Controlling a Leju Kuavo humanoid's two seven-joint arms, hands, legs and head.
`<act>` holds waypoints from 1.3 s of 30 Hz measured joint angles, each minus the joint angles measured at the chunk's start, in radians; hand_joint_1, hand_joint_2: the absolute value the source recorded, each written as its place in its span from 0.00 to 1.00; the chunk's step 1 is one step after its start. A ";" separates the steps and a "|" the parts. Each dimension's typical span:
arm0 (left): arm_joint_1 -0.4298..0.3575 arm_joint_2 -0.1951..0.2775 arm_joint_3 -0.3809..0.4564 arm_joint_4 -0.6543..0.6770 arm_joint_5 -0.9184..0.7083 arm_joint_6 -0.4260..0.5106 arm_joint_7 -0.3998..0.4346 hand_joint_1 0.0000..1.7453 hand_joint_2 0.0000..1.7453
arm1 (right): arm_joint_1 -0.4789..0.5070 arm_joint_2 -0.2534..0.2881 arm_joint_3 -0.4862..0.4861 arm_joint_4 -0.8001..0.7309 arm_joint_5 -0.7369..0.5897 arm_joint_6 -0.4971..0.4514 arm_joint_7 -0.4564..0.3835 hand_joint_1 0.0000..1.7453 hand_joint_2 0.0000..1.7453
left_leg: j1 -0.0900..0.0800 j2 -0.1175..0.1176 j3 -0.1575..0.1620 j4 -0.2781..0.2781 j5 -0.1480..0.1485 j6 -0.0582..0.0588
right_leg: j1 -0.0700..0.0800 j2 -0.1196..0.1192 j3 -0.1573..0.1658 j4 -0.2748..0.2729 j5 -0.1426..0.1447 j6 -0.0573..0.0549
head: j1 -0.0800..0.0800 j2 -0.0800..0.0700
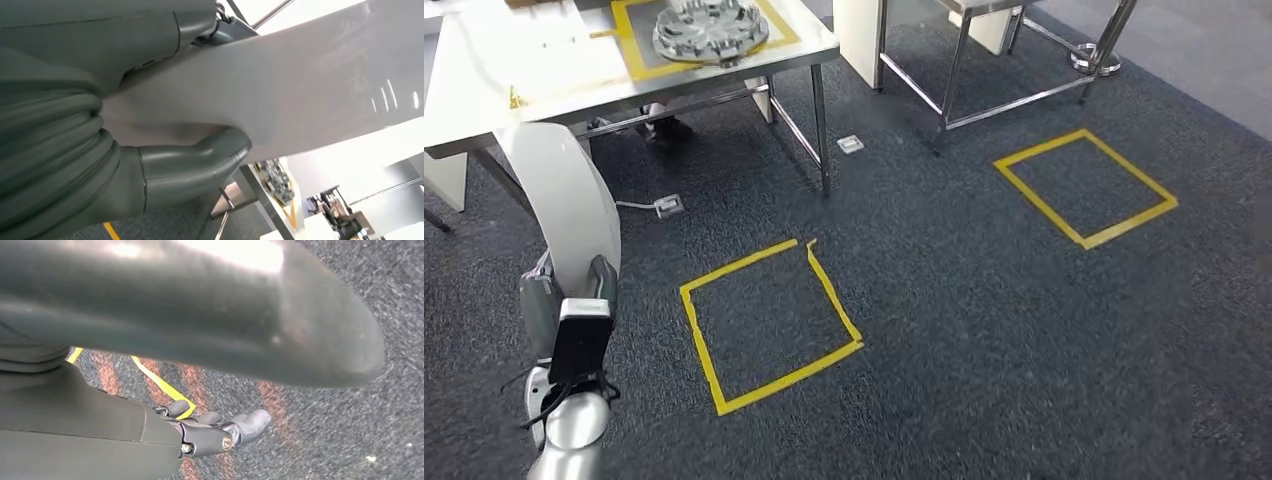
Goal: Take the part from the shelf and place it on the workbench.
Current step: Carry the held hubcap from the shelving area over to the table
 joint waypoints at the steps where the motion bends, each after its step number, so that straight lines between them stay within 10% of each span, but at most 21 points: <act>1: 0.000 0.000 0.000 0.000 0.001 -0.001 0.000 1.00 1.00 | 0.000 0.000 0.000 0.000 0.002 0.002 0.000 0.00 0.00 | 0.000 -0.001 -0.001 0.000 0.001 0.002 | 0.000 0.000 0.000 -0.001 0.001 -0.003 | 0.000 0.000; 15: 0.001 0.000 0.000 -0.006 0.022 -0.007 -0.004 1.00 1.00 | 0.000 -0.001 0.002 0.000 0.012 0.019 0.001 0.00 0.00 | -0.004 -0.001 -0.004 0.001 0.004 0.018 | -0.001 0.000 0.004 -0.018 0.013 0.019 | 0.000 0.000; 39: 0.001 0.000 -0.001 -0.011 0.010 -0.016 -0.002 1.00 1.00 | 0.000 -0.001 0.007 0.000 0.016 0.005 -0.010 0.00 0.00 | -0.003 -0.001 -0.005 0.000 0.005 0.016 | 0.000 0.000 0.002 -0.015 0.012 0.018 | 0.000 0.000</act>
